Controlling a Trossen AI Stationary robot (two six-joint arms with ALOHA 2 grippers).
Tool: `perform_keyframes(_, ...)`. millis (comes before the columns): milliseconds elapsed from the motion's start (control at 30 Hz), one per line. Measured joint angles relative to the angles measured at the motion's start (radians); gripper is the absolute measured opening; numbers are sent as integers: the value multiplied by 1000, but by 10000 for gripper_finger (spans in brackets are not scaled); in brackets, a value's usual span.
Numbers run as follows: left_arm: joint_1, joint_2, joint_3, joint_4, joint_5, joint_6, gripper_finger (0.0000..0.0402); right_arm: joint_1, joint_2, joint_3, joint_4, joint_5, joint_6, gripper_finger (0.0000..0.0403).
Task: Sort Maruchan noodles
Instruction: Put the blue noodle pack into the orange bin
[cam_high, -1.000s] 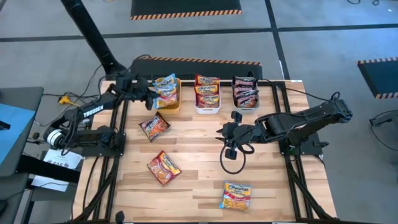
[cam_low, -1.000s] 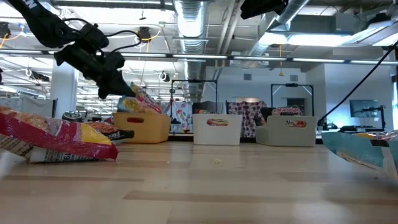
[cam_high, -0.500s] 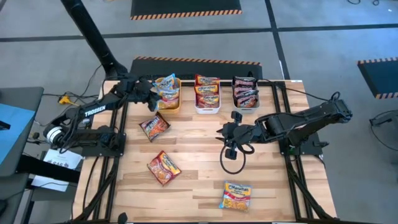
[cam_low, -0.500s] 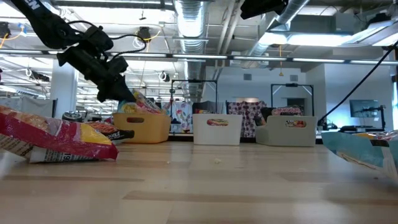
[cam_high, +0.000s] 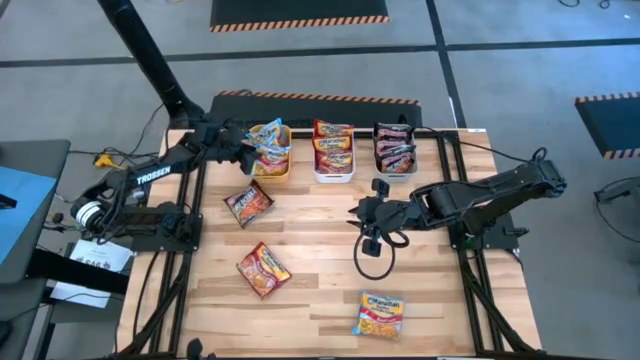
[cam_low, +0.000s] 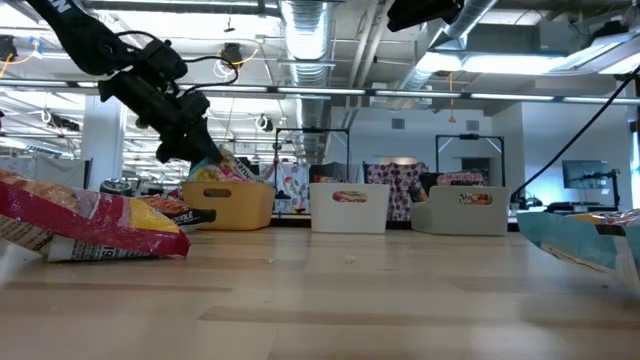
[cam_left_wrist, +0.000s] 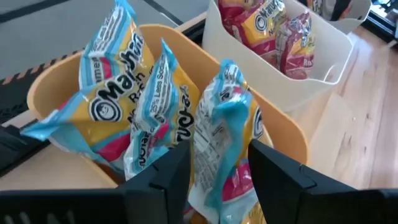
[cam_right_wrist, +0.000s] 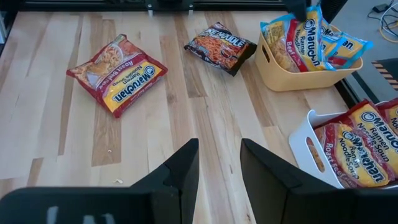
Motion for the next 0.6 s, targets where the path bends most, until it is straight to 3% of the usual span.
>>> perform_keyframes(333,0,-1,167,-127,2,29,147,0,0,0,-1,0,0,141)
perform_keyframes(500,-9,-1,233,-235,184,-8,144,0,0,0,-1,0,3,141)
perform_keyframes(600,-51,-1,236,-300,199,-11,137,0,0,0,-1,0,3,141)
